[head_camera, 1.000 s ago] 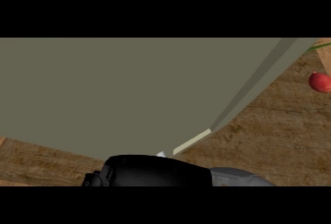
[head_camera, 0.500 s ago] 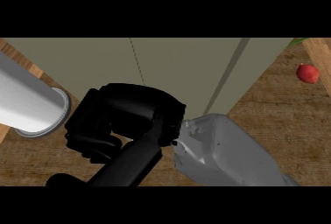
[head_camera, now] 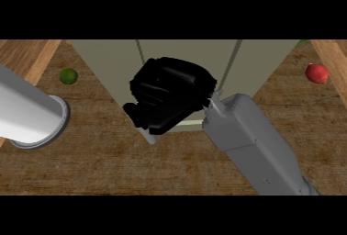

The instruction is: Pick up the bottled water, place it into the cabinet and close the cabinet

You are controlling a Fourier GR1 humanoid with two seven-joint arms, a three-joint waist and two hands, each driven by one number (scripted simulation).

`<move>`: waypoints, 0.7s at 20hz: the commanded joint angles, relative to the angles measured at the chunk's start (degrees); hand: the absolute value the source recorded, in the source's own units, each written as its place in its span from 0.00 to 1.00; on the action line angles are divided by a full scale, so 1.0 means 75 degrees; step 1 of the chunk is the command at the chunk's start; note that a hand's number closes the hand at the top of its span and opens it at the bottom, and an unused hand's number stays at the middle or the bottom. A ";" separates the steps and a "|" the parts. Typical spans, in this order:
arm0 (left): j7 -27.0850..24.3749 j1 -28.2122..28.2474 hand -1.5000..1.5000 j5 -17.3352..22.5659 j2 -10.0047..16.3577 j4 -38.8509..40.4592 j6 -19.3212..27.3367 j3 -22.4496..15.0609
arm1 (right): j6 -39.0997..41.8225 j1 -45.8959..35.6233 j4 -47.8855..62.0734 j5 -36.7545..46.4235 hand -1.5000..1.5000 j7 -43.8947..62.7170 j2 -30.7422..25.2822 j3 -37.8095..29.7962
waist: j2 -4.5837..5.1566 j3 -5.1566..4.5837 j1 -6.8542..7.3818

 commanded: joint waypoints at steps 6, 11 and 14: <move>0.0261 0.0146 0.00 -0.0139 -0.0661 -0.0492 -0.0550 0.0306 | 0.0859 -0.0649 0.1679 0.1232 1.00 -0.1544 -0.0202 -0.0768 | 0.0006 0.0003 0.0000; 0.0665 -0.0381 0.00 -0.0145 -0.0733 -0.0342 -0.0393 0.0316 | 0.0683 -0.1471 0.2186 0.1551 1.00 -0.1795 -0.0143 -0.1125 | 0.0020 -0.0003 -0.0045; 0.0751 -0.0455 0.00 0.0033 -0.0586 0.0110 -0.0682 0.0522 | 0.0411 -0.1540 0.2085 0.1928 0.00 -0.2383 -0.0133 -0.1309 | 0.0022 -0.0010 -0.0050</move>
